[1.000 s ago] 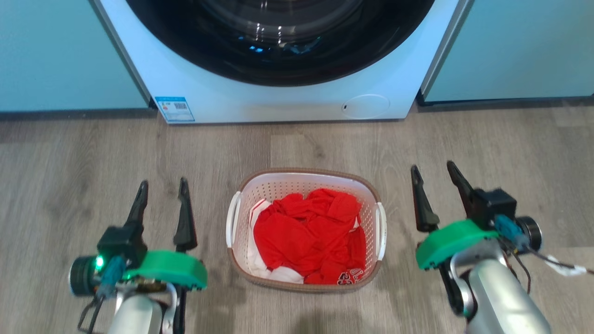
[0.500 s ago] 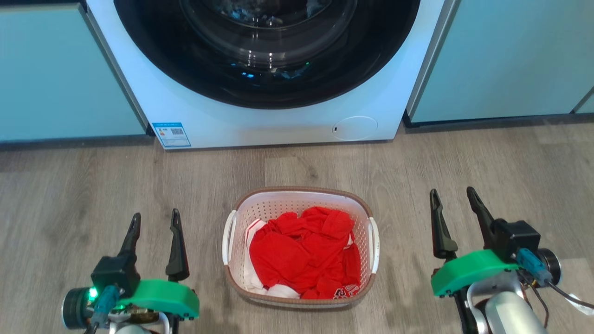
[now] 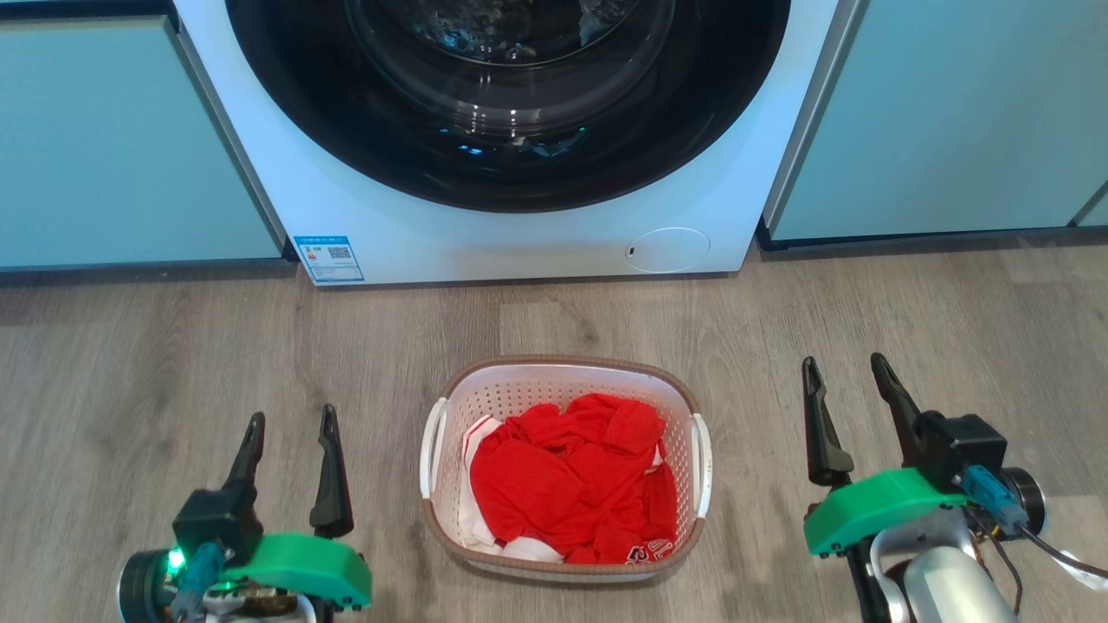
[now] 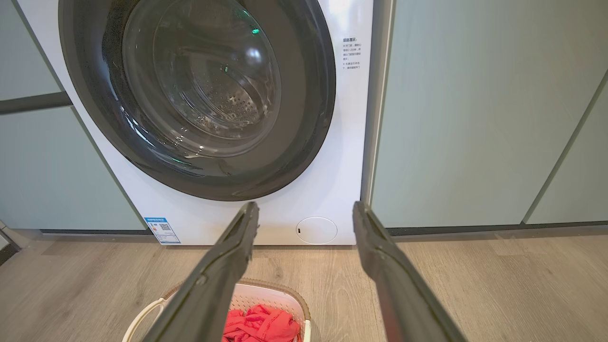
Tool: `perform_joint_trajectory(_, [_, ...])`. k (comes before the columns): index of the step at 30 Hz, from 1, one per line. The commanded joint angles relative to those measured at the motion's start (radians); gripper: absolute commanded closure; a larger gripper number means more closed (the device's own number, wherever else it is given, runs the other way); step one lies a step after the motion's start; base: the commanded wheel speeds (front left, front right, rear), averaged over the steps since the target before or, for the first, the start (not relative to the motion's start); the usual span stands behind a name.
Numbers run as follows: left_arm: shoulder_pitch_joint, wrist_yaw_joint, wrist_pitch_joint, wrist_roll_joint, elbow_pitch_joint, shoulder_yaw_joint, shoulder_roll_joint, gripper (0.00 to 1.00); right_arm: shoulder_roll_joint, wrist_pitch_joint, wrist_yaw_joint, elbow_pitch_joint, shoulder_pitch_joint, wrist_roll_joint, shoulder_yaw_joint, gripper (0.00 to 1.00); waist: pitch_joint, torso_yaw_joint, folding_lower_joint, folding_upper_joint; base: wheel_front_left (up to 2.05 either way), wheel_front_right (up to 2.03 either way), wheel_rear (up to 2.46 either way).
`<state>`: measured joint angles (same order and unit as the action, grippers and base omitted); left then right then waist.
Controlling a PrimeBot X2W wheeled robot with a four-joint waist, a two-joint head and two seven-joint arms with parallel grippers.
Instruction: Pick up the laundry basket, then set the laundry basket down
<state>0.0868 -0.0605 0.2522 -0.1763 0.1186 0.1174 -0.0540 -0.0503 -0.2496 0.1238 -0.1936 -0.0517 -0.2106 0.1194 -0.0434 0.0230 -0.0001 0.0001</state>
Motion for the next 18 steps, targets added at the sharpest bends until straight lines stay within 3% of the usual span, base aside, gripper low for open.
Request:
perform_joint_trajectory(1, [-0.026, 0.005, 0.01, 0.006, -0.024, -0.036, 0.003, 0.0, 0.0, -0.012, 0.007, 0.028, -0.018, 0.007, 0.018, 0.0, 0.001, 0.0, 0.0001, -0.0001, 0.0, 0.0, 0.0])
perform_joint_trajectory(5, [-0.024, 0.009, 0.01, 0.014, -0.013, -0.032, 0.003, 0.0, 0.0, -0.012, 0.007, 0.024, -0.017, 0.006, 0.02, 0.0, 0.007, -0.002, 0.0001, -0.0001, 0.0, 0.0, 0.0])
perform_joint_trajectory(6, [0.0, 0.006, 0.0, 0.006, 0.017, 0.001, 0.0, 1.0, 0.0, 0.0, 0.0, -0.004, 0.0, 0.0, 0.0, 1.0, 0.007, -0.001, 0.0001, -0.0001, 0.0, 0.0, 0.0])
perform_joint_trajectory(10, [0.017, 0.008, -0.005, 0.004, 0.079, 0.004, 0.001, 1.0, 0.001, 0.002, 0.0, -0.066, 0.02, -0.003, 0.007, 1.0, 0.007, -0.002, 0.0001, -0.0001, 0.0, 0.0, 0.0])
perform_joint_trajectory(18, [0.008, 0.018, -0.023, -0.089, 0.086, -0.005, -0.003, 1.0, -0.005, 0.019, 0.0, -0.069, 0.02, -0.095, 0.0, 1.0, 0.009, -0.003, 0.0001, -0.0001, 0.0, 0.0, 0.0])
